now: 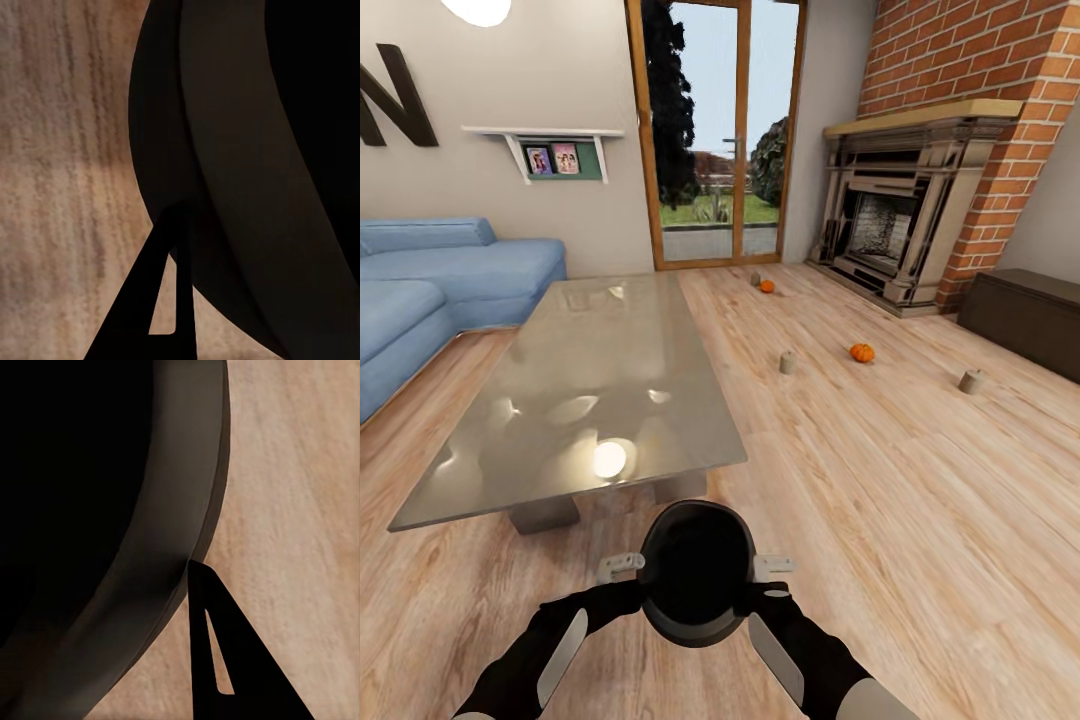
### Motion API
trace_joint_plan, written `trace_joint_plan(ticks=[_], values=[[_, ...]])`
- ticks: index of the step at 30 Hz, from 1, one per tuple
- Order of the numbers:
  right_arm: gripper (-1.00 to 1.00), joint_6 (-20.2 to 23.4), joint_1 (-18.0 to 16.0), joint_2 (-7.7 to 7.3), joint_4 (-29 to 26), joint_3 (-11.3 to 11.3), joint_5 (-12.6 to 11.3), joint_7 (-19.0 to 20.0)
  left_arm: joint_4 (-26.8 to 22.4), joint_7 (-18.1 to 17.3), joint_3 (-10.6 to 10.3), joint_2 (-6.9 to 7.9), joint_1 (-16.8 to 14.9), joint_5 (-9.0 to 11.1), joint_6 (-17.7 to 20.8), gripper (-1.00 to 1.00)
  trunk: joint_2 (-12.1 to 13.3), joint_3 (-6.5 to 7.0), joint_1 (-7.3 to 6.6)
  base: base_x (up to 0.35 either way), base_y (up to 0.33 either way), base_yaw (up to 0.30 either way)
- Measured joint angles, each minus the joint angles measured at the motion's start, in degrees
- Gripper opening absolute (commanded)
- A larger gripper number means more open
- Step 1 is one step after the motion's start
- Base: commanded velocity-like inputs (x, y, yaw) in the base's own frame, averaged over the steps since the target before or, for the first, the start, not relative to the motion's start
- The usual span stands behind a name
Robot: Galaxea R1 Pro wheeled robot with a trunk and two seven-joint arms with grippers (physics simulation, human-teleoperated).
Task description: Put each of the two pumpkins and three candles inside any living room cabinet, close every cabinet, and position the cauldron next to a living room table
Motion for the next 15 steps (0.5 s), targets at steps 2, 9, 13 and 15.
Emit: trace_joint_plan(ticks=[2,9,13,15], values=[[-1.0,0.0,0.0,0.0,-0.02,-0.02,0.01,0.0,0.0,0.0,-0.01,0.0,-0.01,0.01,0.0,-1.0,0.0,0.0,0.0,0.0,0.0,0.0],[-1.0,-0.01,-0.01,0.0,0.05,0.03,0.0,0.01,0.0,0.0,0.0,0.0,0.01,-0.03,0.0,-1.0,-0.05,-0.88,0.11,0.0,0.0,0.074],[-1.0,0.04,-0.01,0.01,-0.05,-0.09,0.08,0.03,-0.03,0.0,0.01,0.0,0.0,0.07,-0.01,-1.0,-0.08,-1.33,0.15,0.0,0.0,0.236],[-1.0,0.02,0.0,0.01,0.02,-0.08,0.07,0.06,-0.01,0.0,0.0,0.0,0.0,0.0,0.0,-1.0,-0.08,-1.33,0.16,0.0,0.0,0.134]])
